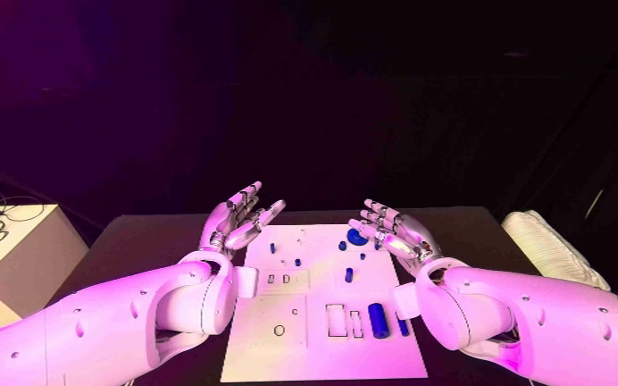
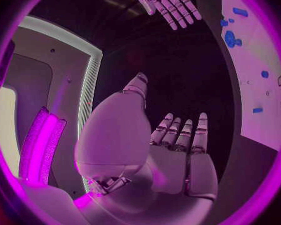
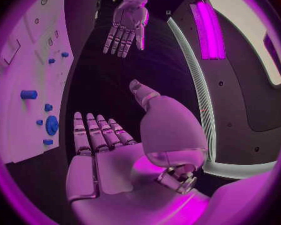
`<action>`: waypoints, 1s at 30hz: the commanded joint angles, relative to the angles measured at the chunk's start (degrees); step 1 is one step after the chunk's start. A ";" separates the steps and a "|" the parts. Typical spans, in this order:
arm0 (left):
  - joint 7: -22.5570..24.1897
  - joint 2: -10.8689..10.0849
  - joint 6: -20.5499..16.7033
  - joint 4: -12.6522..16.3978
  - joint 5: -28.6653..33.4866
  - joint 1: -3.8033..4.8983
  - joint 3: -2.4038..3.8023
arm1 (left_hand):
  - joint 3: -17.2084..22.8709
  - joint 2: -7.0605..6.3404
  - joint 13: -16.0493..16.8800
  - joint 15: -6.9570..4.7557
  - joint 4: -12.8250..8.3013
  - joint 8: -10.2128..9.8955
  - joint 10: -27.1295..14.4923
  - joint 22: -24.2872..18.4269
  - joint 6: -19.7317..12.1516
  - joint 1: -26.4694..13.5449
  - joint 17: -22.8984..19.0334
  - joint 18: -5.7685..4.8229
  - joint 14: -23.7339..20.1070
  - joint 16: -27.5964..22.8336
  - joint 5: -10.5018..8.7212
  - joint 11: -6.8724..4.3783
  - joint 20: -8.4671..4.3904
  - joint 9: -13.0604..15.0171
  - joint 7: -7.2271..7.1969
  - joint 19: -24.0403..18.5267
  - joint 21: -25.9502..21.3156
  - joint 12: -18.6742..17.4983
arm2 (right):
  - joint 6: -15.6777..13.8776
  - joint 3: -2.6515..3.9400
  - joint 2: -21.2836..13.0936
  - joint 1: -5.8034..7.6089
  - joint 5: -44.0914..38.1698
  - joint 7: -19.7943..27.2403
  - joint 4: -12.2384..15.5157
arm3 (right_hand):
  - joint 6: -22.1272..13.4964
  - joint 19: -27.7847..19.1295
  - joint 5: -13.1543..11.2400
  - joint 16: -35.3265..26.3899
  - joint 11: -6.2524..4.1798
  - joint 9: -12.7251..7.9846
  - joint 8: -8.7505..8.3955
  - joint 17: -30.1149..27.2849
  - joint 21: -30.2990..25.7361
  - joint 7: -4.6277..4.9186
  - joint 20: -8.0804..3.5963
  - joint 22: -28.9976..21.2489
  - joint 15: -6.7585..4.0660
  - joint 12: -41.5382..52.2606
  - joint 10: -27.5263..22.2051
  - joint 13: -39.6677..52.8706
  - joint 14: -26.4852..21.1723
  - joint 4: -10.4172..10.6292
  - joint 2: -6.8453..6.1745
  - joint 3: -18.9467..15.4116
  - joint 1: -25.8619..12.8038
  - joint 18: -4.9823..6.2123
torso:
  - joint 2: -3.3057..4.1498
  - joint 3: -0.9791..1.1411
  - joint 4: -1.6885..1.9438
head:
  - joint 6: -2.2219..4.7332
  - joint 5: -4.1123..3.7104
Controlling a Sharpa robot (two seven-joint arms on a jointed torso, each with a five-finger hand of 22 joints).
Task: Assemble the parts on the task board
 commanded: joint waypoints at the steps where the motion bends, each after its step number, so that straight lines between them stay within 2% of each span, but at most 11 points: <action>1: 2.07 -0.16 2.22 -0.02 -1.03 0.04 0.04 | 0.16 -0.34 0.15 0.29 0.83 0.45 1.00 0.13 0.93 2.99 0.13 0.76 0.86 0.34 0.46 0.15 0.37 0.19 0.70 1.00 0.37 0.33 | 3.91 0.04 -0.37 0.25 -2.84 -0.89 -0.16 | 0.65 0.60 0.35 0.28 0.17 0.10 0.31 0.09 0.19 6.88 0.28 0.08 0.14 0.29 0.70 0.10 0.68 -0.02 -0.08 0.67 1.74 0.96 | -0.01 -0.07 -0.05 | -0.12 -0.11; 10: 2.01 -0.80 2.85 -0.02 -0.95 0.05 0.04 | 0.27 0.19 0.25 0.55 0.81 0.58 1.80 0.15 1.66 3.07 0.23 0.92 1.47 0.46 0.41 0.51 0.42 0.26 1.01 1.06 0.42 0.46 | 3.97 0.04 -0.29 0.87 -3.97 -0.66 -1.53 | 1.28 1.13 0.36 0.44 0.22 0.20 0.42 0.22 0.36 6.90 0.35 0.20 0.21 0.39 1.35 0.17 1.47 -0.39 -0.05 0.87 2.17 1.09 | 0.08 -0.10 -0.08 | -0.33 -0.04; 12: 2.01 -1.07 3.24 -0.02 -0.94 0.05 0.04 | 0.96 1.17 0.41 1.29 0.73 0.89 3.73 0.27 3.20 3.29 0.53 1.01 3.38 0.83 0.28 1.65 0.64 0.43 2.07 1.70 0.66 0.67 | 4.21 0.05 -0.24 1.38 -5.06 -0.60 -2.10 | 2.29 1.90 0.24 0.62 0.16 0.34 0.61 0.37 0.64 6.83 0.39 0.35 0.20 0.49 2.40 0.26 2.55 -1.10 -0.24 1.08 3.09 1.30 | 0.10 -0.08 -0.13 | -0.44 -0.09; 15: 1.89 -1.49 4.21 -0.07 -1.00 0.09 0.04 | 1.91 2.25 0.74 3.77 0.61 1.48 8.61 1.40 6.51 3.54 1.93 -0.12 12.52 3.03 0.10 3.06 0.79 0.76 3.45 9.77 2.82 1.07 | 4.80 0.05 -0.09 2.56 -7.70 -0.74 -3.62 | 6.30 3.86 -0.03 1.15 0.45 0.95 1.46 0.81 1.29 7.00 0.49 0.63 0.43 0.86 6.26 0.53 6.27 -1.94 -0.25 1.31 4.67 1.32 | 0.16 -0.09 -0.10 | -0.66 -0.31; 17: 1.78 -1.65 4.63 -0.17 -1.15 0.18 0.04 | 2.48 3.00 1.08 3.85 0.49 2.13 13.83 2.28 9.47 3.65 2.87 -0.58 18.30 4.85 -0.01 4.61 0.74 1.15 4.79 16.35 4.77 1.62 | 4.94 0.05 0.00 3.14 -9.60 -0.92 -4.61 | 8.74 5.42 -0.21 1.53 0.61 1.31 1.99 1.10 1.76 7.06 0.56 0.82 0.61 1.09 9.18 0.71 8.89 -2.41 -0.19 1.48 5.57 1.08 | 0.19 -0.08 -0.08 | -0.77 -0.39; 18: 1.64 -1.73 5.05 -0.30 -1.28 0.30 0.04 | 2.83 3.28 1.39 3.58 0.38 2.70 18.59 2.77 11.87 3.86 4.57 -0.29 27.19 7.37 -0.09 5.13 0.63 1.48 5.21 19.58 6.23 2.19 | 5.00 0.05 0.06 3.58 -11.08 -1.09 -5.38 | 12.79 8.80 -0.14 2.65 1.17 1.94 3.00 1.78 2.74 7.31 0.62 1.24 1.10 1.90 15.01 1.12 14.30 -3.02 -0.10 1.83 6.63 0.60 | 0.20 -0.09 -0.02 | -0.94 -0.47; 19: 1.42 -1.80 5.58 -0.48 -1.50 0.46 0.04 | 3.02 3.42 1.84 2.60 0.31 3.22 24.19 3.09 13.89 4.00 5.49 0.43 29.64 8.76 -0.13 5.89 0.53 1.77 5.67 21.38 7.25 3.14 | 5.00 0.05 0.12 4.00 -12.68 -1.31 -6.17 | 14.76 11.15 -0.08 3.17 1.50 2.23 3.44 2.08 3.38 7.41 0.56 1.48 1.40 2.18 18.33 1.25 17.07 -3.31 -0.08 2.02 7.11 0.33 | 0.32 -0.10 0.02 | -1.01 -0.48; 21: 0.95 -1.94 6.55 -0.81 -2.06 0.74 0.04 | 3.39 3.74 2.20 2.07 0.15 4.17 30.33 3.42 17.37 4.30 6.50 1.30 31.34 10.43 -0.18 6.34 0.52 2.31 6.06 23.37 8.42 4.60 | 5.05 0.08 0.21 4.68 -15.38 -1.70 -7.49 | 19.84 19.82 0.24 4.52 1.35 2.99 4.66 2.81 5.81 7.33 0.45 2.51 1.24 2.91 25.68 1.60 23.52 -4.11 -0.33 2.50 8.32 0.67 | 0.41 -0.12 0.13 | -1.20 -0.57; 22: 0.44 -2.11 7.40 -1.10 -2.69 1.02 0.04 | 3.86 3.87 2.63 0.85 -0.14 6.28 35.53 4.12 23.71 4.84 8.55 2.40 35.43 13.27 -0.28 5.65 0.32 3.36 6.28 26.71 10.47 6.40 | 5.15 0.11 0.31 5.26 -17.92 -2.10 -8.67 | 24.00 23.21 0.51 5.46 0.75 3.61 5.68 3.25 7.04 7.24 0.36 2.84 0.58 3.24 30.90 1.79 27.66 -4.48 -0.53 2.90 8.89 1.32 | 0.55 -0.11 0.16 | -1.27 -0.62; 26: -1.22 -2.82 10.10 -1.51 -4.64 1.97 0.04 | 4.90 3.26 3.11 -1.87 -0.35 9.03 41.81 6.11 27.58 6.02 13.98 2.61 42.44 20.98 -0.35 3.70 -2.13 4.31 5.01 33.33 15.41 7.33 | 6.45 0.21 0.57 7.00 -26.01 -4.03 -11.64 | 33.11 29.46 0.61 7.42 -0.82 4.81 7.77 3.96 9.58 6.10 -0.24 3.26 -1.32 3.05 36.81 1.81 33.65 -5.10 -1.37 4.27 9.83 2.71 | 1.23 -0.07 0.30 | -1.26 -0.76; 30: -2.65 -3.74 12.34 -1.13 -5.71 2.98 0.04 | 6.31 2.20 3.38 -3.72 0.09 10.53 45.79 8.38 29.33 6.57 19.38 2.47 45.64 28.25 -0.35 2.37 -4.11 5.41 3.82 36.77 19.88 7.29 | 8.47 0.32 0.97 8.28 -34.09 -6.63 -13.66 | 35.46 33.63 0.47 8.74 -1.79 4.99 8.20 4.89 11.28 5.25 -1.61 3.62 -2.69 2.71 40.14 1.85 37.78 -5.25 -2.24 5.39 10.09 2.78 | 2.07 0.03 0.46 | -1.36 -0.94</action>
